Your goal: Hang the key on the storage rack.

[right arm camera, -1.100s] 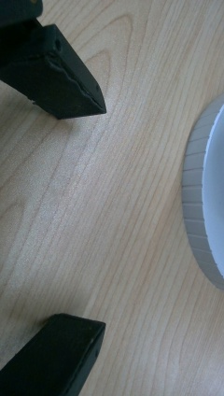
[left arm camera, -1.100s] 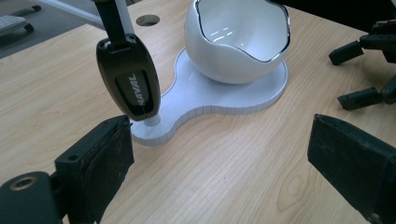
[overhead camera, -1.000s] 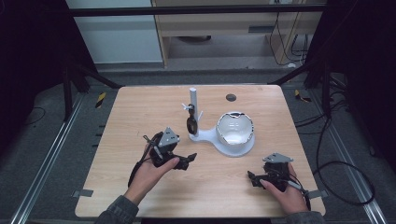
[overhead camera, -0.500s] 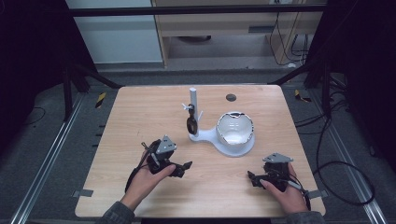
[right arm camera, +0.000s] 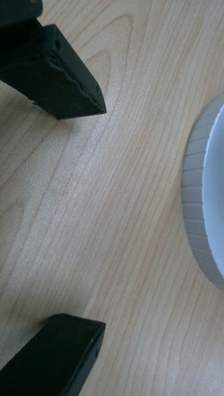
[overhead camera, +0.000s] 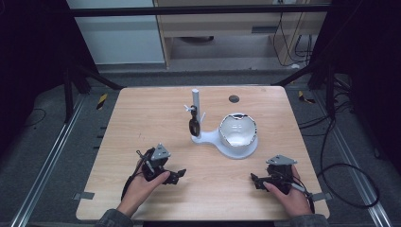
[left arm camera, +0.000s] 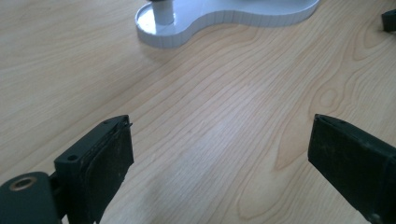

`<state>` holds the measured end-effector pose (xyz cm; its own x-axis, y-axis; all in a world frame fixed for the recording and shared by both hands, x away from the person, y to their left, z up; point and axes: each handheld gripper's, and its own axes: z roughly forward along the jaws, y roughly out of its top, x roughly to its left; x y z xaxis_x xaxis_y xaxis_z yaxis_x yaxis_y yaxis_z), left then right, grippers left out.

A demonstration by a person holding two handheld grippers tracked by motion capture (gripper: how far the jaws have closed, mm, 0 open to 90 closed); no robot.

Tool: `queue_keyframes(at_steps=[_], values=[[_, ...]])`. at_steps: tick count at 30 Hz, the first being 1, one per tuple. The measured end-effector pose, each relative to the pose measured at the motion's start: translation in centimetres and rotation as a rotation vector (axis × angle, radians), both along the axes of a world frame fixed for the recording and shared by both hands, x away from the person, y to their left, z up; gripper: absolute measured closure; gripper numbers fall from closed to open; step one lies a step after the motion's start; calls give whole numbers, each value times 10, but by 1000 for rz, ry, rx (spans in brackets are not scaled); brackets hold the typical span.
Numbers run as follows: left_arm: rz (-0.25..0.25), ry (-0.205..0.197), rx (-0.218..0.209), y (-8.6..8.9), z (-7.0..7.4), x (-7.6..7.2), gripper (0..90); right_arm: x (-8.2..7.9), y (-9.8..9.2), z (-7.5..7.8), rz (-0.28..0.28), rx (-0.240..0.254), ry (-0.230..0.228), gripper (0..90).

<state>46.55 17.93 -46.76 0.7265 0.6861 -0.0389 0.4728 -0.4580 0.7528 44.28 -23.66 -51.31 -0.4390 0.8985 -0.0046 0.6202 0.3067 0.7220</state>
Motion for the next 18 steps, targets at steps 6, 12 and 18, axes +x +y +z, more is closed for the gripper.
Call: queue_keyframes(at_steps=[6, 12, 18], values=[[35, 14, 10, 16, -10, 0, 64, 0, 0, 0, 0, 0, 0, 4], [77, 15, 30, 32, -16, 0, 64, 0, 0, 0, 0, 0, 0, 4], [120, 13, 46, 47, -20, 3, 64, 0, 0, 0, 0, 0, 0, 4]])
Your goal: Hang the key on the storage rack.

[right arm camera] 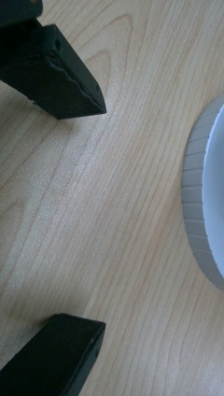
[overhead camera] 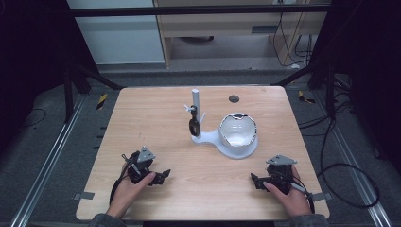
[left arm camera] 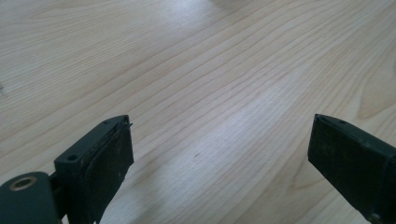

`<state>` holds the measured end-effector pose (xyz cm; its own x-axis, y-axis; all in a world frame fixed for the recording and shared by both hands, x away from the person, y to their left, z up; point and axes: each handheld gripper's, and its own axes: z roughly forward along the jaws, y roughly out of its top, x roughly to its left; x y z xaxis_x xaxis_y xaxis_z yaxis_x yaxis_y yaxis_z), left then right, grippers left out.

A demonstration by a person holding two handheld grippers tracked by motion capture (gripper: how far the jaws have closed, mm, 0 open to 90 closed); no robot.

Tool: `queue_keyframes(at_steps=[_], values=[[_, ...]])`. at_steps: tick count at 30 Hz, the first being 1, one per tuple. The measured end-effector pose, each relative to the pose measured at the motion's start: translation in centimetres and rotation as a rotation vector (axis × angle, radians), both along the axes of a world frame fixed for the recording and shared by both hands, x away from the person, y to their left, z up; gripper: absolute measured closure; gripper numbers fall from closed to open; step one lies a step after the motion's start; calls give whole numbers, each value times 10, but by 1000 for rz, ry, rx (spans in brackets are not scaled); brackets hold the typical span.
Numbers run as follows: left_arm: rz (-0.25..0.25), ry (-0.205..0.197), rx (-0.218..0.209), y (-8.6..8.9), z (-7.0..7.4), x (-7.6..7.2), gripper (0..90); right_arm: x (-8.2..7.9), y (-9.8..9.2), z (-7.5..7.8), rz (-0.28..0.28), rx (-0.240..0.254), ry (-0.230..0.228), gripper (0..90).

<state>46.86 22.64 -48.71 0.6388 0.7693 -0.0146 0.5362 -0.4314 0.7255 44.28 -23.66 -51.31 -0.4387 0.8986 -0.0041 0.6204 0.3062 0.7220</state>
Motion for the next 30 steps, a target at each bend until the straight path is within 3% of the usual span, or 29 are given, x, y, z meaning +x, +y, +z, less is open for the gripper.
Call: queue_keyframes(at_steps=[10, 13, 16, 30], values=[[106, 1, 13, 24, -7, 9, 64, 0, 0, 0, 0, 0, 0, 4], [102, 7, 36, 24, -8, 10, 62, 0, 0, 0, 0, 0, 0, 4], [98, 50, 90, 21, -14, 11, 47, 0, 0, 0, 0, 0, 0, 4], [101, 33, 65, 22, -18, 8, 4, 0, 0, 0, 0, 0, 0, 4]])
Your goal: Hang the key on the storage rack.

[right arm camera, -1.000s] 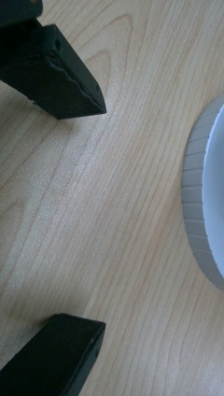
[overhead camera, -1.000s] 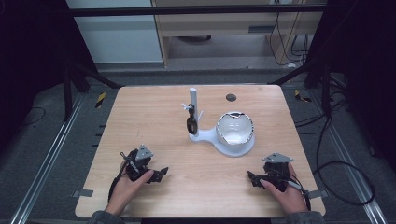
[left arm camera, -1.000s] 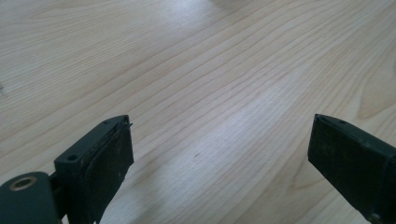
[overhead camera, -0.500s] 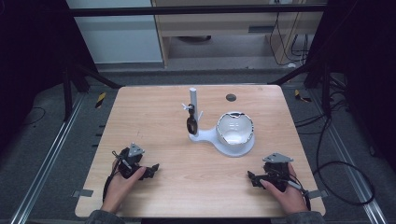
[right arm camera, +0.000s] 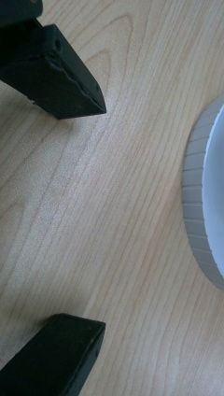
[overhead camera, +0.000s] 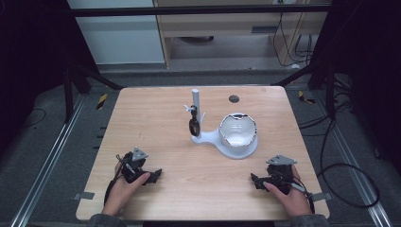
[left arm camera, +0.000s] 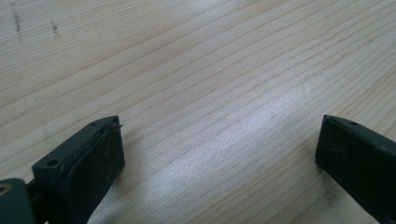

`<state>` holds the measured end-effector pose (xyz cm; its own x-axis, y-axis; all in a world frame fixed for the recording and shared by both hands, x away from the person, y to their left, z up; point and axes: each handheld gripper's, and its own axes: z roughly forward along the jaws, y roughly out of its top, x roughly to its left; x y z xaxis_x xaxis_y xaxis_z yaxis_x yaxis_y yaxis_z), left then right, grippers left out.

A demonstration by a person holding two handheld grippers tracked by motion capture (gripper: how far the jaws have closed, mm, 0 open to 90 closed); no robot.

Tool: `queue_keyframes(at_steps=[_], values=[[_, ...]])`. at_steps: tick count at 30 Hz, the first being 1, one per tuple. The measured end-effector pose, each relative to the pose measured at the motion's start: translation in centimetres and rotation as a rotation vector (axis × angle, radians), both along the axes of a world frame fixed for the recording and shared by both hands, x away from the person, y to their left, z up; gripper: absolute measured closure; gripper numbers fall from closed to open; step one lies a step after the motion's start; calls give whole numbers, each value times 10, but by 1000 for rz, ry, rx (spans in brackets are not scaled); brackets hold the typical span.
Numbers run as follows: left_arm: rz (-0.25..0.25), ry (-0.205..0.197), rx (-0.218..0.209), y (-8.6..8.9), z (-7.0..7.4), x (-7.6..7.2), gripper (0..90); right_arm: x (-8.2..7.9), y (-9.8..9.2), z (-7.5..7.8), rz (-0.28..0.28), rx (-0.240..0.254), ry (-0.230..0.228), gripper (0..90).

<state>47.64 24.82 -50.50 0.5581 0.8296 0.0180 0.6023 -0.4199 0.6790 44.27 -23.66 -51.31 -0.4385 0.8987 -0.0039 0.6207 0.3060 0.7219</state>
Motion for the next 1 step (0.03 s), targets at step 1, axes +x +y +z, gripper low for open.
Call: queue_keyframes(at_steps=[1], values=[[-1, -1, -1, 0, 0, 0, 3, 0, 0, 0, 0, 0, 0, 4]])
